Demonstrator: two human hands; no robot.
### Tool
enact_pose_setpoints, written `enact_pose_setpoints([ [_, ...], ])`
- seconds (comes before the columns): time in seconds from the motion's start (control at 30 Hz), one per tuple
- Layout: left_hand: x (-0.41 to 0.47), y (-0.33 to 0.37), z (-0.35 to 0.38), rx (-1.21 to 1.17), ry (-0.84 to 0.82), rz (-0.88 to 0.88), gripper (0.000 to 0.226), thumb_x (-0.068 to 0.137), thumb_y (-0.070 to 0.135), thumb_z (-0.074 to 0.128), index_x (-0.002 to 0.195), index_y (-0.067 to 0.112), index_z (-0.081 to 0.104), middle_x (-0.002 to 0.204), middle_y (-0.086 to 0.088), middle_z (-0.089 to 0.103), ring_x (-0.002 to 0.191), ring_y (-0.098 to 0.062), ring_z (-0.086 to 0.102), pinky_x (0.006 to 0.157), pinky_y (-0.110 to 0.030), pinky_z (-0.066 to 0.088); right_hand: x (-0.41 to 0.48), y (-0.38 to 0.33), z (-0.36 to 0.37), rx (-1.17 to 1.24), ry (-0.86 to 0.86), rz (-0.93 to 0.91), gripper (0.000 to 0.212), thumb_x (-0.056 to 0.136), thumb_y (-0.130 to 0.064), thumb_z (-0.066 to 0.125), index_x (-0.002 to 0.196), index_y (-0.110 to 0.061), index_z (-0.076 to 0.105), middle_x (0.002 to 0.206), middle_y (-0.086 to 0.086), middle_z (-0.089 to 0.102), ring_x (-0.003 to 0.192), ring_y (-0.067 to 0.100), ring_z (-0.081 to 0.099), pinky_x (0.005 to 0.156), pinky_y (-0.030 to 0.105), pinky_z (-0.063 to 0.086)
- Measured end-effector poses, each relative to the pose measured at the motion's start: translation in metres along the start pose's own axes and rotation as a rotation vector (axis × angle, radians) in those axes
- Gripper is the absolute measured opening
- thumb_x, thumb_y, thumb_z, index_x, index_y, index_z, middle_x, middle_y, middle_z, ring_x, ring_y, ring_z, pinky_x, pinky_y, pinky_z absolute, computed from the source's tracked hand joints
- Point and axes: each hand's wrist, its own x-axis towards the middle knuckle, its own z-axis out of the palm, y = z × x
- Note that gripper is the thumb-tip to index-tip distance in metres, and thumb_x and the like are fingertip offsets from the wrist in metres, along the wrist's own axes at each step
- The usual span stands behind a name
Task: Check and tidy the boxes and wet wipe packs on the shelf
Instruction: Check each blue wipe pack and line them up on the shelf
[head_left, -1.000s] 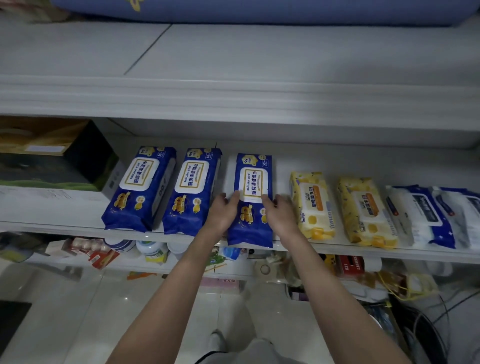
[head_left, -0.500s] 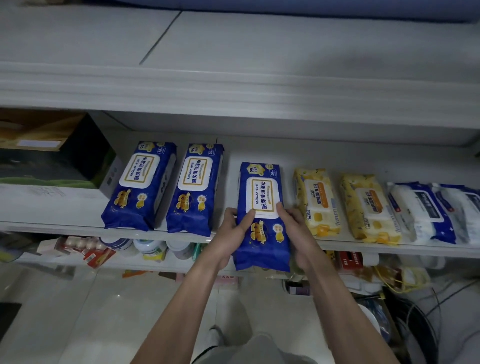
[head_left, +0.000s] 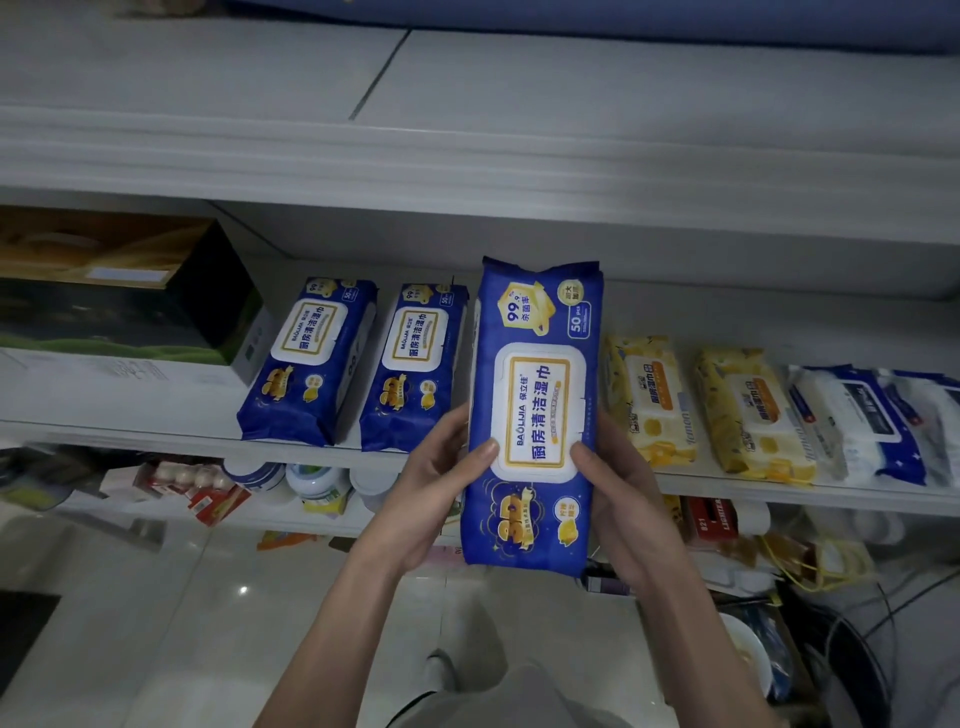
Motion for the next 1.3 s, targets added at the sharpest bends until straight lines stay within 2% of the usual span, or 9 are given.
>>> enact_pose_setpoints([
  [0.27,-0.01,-0.002,-0.007,-0.041,-0.01,0.011,0.053,0.081,0.022,0.069,0.132,0.027,0.055,0.123,0.001,0.073,0.115,-0.016,0.07,0.084,-0.031,0.061,-0.011,-0.001,0.007,0.025,0.012,-0.007,0.065,0.08,-0.017,0.074,0.142,-0.026,0.057,0.133,0.006,0.072,0.116,0.027,0.073,0.078,0.039,0.065],
  [0.6,-0.006,-0.002,0.001,-0.07,0.018,0.02,0.053,0.078,0.024,0.072,0.126,0.032,0.052,0.124,-0.001,0.071,0.112,-0.025,0.071,0.088,-0.045,0.06,-0.011,-0.007,0.008,0.038,-0.018,0.001,0.057,0.089,-0.013,0.066,0.144,-0.022,0.056,0.134,0.009,0.071,0.116,0.028,0.073,0.082,0.04,0.065],
  [0.7,-0.005,-0.001,0.007,-0.09,0.098,0.052,0.055,0.075,0.022,0.075,0.124,0.031,0.052,0.124,-0.004,0.071,0.108,-0.024,0.073,0.082,-0.043,0.062,-0.008,-0.013,0.009,-0.116,-0.052,0.01,0.047,0.092,-0.025,0.064,0.139,-0.03,0.059,0.128,0.001,0.075,0.113,0.02,0.074,0.083,0.036,0.065],
  [0.8,-0.003,0.0,0.014,-0.044,0.148,0.119,0.065,0.08,0.016,0.078,0.133,0.036,0.047,0.119,0.009,0.069,0.102,-0.005,0.072,0.073,-0.03,0.062,-0.003,-0.015,0.011,-0.27,-0.062,0.024,0.048,0.09,-0.043,0.066,0.137,-0.039,0.059,0.125,-0.007,0.075,0.11,0.012,0.075,0.081,0.032,0.064],
  [0.87,-0.006,-0.002,0.017,0.011,0.144,0.133,0.061,0.086,0.018,0.075,0.133,0.042,0.046,0.114,0.021,0.069,0.1,0.004,0.07,0.075,-0.023,0.06,-0.001,-0.014,0.018,-0.286,-0.072,0.056,0.055,0.086,-0.047,0.07,0.138,-0.038,0.058,0.125,-0.01,0.075,0.11,0.009,0.074,0.081,0.028,0.062],
  [0.93,-0.01,-0.008,0.016,0.089,0.143,0.131,0.055,0.089,0.025,0.074,0.137,0.039,0.05,0.121,0.015,0.071,0.108,-0.004,0.07,0.085,-0.029,0.061,0.001,-0.009,0.023,-0.303,-0.043,0.065,0.066,0.078,-0.043,0.083,0.139,-0.032,0.057,0.125,-0.009,0.076,0.109,0.008,0.074,0.081,0.027,0.062],
  [1.1,-0.012,-0.011,0.006,0.092,0.187,0.144,0.054,0.082,0.031,0.078,0.131,0.03,0.058,0.119,0.004,0.071,0.107,-0.01,0.07,0.078,-0.026,0.06,0.003,-0.001,0.017,-0.115,0.071,0.134,0.096,0.053,-0.049,0.097,0.137,-0.025,0.057,0.126,0.004,0.075,0.114,0.031,0.073,0.1,0.065,0.054],
  [1.2,-0.009,-0.007,0.004,0.045,0.06,0.044,0.065,0.08,0.037,0.077,0.139,0.032,0.051,0.123,0.007,0.072,0.113,-0.013,0.07,0.089,-0.034,0.058,0.001,0.001,0.018,-0.035,0.057,0.128,0.114,0.04,-0.056,0.101,0.138,-0.021,0.055,0.129,0.01,0.074,0.117,0.036,0.072,0.104,0.065,0.051],
  [1.3,-0.005,-0.006,0.002,0.037,0.037,0.038,0.061,0.083,0.036,0.071,0.14,0.028,0.054,0.125,0.002,0.072,0.117,-0.02,0.069,0.096,-0.042,0.055,-0.002,-0.002,0.018,-0.011,-0.031,0.093,0.097,0.054,-0.055,0.097,0.136,-0.018,0.061,0.132,0.012,0.072,0.122,0.036,0.069,0.107,0.061,0.05],
])
